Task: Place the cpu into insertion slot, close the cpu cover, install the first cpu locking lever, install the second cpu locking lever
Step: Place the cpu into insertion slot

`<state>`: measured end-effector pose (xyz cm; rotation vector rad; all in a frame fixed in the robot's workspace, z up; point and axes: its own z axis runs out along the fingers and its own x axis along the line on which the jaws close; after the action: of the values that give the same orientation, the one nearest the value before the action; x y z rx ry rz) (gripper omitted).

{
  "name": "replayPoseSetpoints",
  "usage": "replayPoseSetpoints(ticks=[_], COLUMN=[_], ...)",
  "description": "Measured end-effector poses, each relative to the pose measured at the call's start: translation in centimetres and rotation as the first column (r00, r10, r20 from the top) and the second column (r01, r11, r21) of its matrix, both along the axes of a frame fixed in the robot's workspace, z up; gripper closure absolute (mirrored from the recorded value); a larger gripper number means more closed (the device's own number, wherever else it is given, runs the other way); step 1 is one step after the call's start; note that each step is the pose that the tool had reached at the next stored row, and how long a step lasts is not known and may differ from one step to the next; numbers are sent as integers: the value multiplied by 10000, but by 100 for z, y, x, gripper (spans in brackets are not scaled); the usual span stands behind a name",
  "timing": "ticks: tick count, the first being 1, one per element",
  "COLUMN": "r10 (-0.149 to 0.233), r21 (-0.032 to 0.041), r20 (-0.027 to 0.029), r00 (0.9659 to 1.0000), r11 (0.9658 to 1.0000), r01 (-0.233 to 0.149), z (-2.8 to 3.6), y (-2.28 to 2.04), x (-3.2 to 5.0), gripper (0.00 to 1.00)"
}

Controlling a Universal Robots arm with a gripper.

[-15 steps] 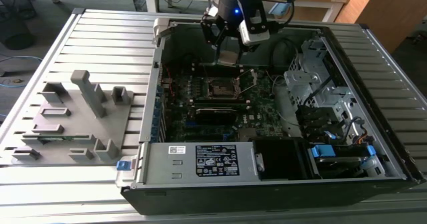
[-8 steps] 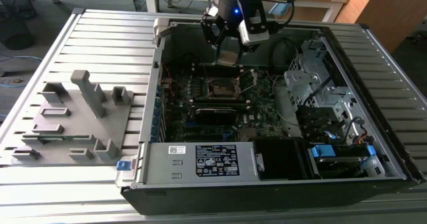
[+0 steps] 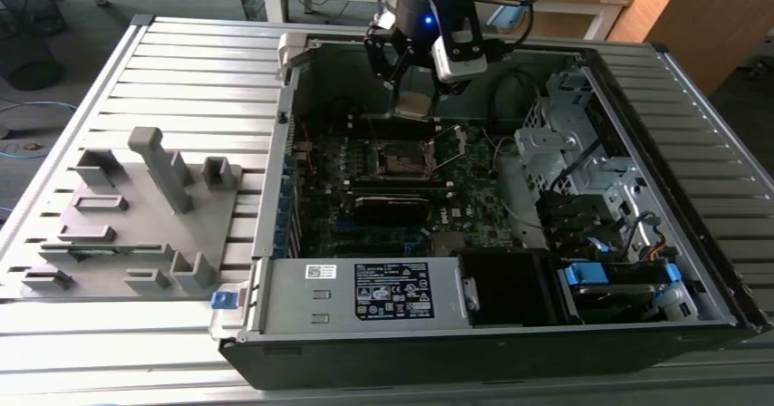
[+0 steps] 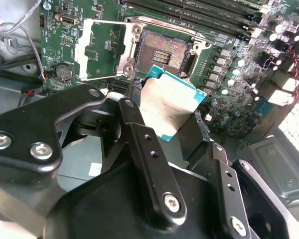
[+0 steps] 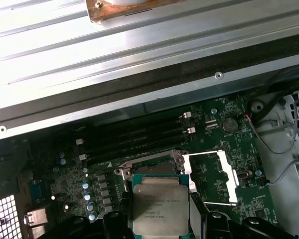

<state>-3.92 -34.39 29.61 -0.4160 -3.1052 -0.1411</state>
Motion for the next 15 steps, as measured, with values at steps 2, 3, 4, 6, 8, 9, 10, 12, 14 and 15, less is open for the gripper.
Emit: replayPoseSetpoints(ticks=[2,3,4,6,8,9,10,12,14,15], r10=[-24,-35,-44,-60,-71,-76,-77,-78,-85,-89], r21=[0,0,0,0,0,0,-1,-1,-2,-1], r20=[0,0,0,0,0,0,0,0,-1,0], r00=[10000,10000,10000,10000,10000,10000,10000,10000,10000,10000], r11=[10000,10000,10000,10000,10000,10000,10000,10000,10000,10000], r01=[24,35,44,60,71,76,77,78,85,89], z=[0,0,0,0,0,0,0,0,-4,-8], y=[0,0,0,0,0,0,0,0,0,0], x=[0,0,0,0,0,0,0,0,0,0], gripper=[46,46,46,46,46,46,46,46,46,46])
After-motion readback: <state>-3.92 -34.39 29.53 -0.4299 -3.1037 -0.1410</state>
